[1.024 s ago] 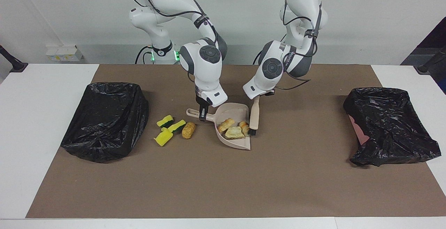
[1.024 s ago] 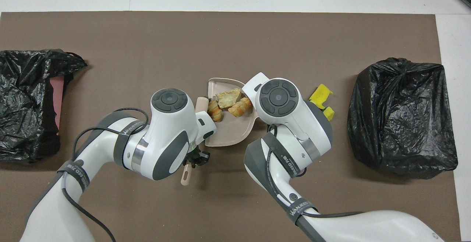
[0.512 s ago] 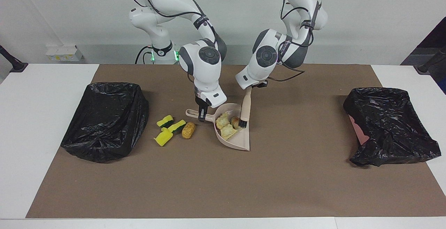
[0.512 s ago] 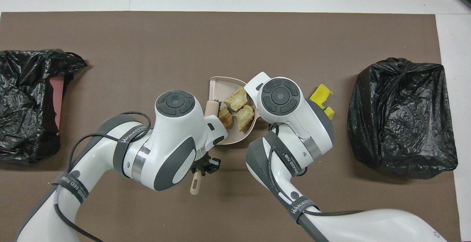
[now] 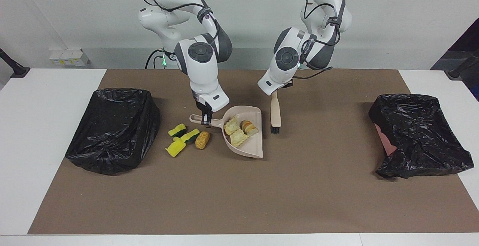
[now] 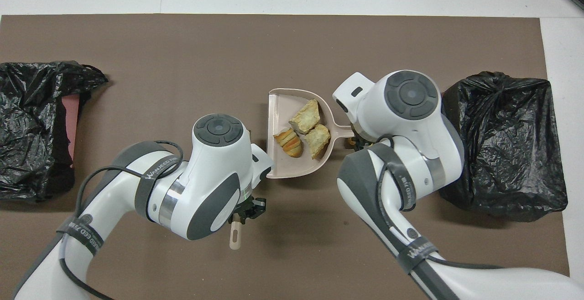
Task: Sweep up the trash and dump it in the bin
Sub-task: 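Carry the dustpan with the right gripper over the nearby black bag, then tip the dustpan to dump bread while the left gripper releases the brush, then return the dustpan to the table center with the right gripper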
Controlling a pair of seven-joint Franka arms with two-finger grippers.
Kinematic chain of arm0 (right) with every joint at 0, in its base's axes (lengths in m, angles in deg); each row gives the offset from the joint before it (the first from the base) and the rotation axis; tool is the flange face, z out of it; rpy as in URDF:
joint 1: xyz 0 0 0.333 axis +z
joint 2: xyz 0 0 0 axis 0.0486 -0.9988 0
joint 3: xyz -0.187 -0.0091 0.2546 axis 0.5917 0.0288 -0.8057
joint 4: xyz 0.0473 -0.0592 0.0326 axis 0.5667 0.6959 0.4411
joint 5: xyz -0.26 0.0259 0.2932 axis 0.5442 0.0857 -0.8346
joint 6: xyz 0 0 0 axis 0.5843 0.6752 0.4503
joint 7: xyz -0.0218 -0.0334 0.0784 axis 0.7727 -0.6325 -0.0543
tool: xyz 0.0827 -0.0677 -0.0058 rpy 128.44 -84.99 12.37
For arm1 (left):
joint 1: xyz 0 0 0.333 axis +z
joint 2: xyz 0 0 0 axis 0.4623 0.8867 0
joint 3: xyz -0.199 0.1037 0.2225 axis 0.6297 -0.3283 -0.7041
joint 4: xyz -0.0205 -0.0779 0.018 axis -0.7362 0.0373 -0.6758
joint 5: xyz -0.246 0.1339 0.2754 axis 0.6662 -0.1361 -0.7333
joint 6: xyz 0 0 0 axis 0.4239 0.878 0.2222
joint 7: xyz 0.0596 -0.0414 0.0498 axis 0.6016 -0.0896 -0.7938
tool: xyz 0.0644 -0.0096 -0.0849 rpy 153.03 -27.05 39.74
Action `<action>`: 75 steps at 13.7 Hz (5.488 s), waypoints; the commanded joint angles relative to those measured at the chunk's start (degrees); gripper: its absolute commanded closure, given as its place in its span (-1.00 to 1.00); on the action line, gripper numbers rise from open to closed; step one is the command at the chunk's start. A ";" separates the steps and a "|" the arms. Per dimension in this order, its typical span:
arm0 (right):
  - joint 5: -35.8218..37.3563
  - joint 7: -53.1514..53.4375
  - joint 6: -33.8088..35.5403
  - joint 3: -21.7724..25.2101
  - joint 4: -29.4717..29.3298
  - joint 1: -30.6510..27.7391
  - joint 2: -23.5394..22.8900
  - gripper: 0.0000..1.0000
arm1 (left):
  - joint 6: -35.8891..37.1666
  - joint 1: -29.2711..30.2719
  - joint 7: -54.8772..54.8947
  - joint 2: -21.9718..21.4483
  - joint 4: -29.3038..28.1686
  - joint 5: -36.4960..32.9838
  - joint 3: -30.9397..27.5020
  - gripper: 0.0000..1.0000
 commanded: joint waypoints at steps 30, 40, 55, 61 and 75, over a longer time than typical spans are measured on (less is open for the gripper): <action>30.34 -23.58 10.56 0.48 0.43 -37.25 15.16 1.00 | -14.27 -4.25 -1.83 -8.61 -9.73 2.87 -0.69 -1.00; 44.35 -15.00 14.16 0.47 6.18 -31.78 20.36 1.00 | -6.11 16.93 25.12 -8.87 15.66 -9.91 -0.95 -1.00; 7.96 -2.04 10.30 1.35 3.18 -26.35 14.57 1.00 | 5.24 26.62 36.32 -10.54 24.83 -9.73 -1.13 -1.00; 1.03 28.09 8.98 1.27 2.65 -18.36 10.69 1.00 | 5.33 27.85 36.32 -10.54 24.83 -9.73 -1.22 -1.00; -0.31 107.11 -1.04 1.53 -14.01 14.77 -11.86 1.00 | 5.33 27.85 36.32 -10.63 24.83 -9.73 -1.22 -1.00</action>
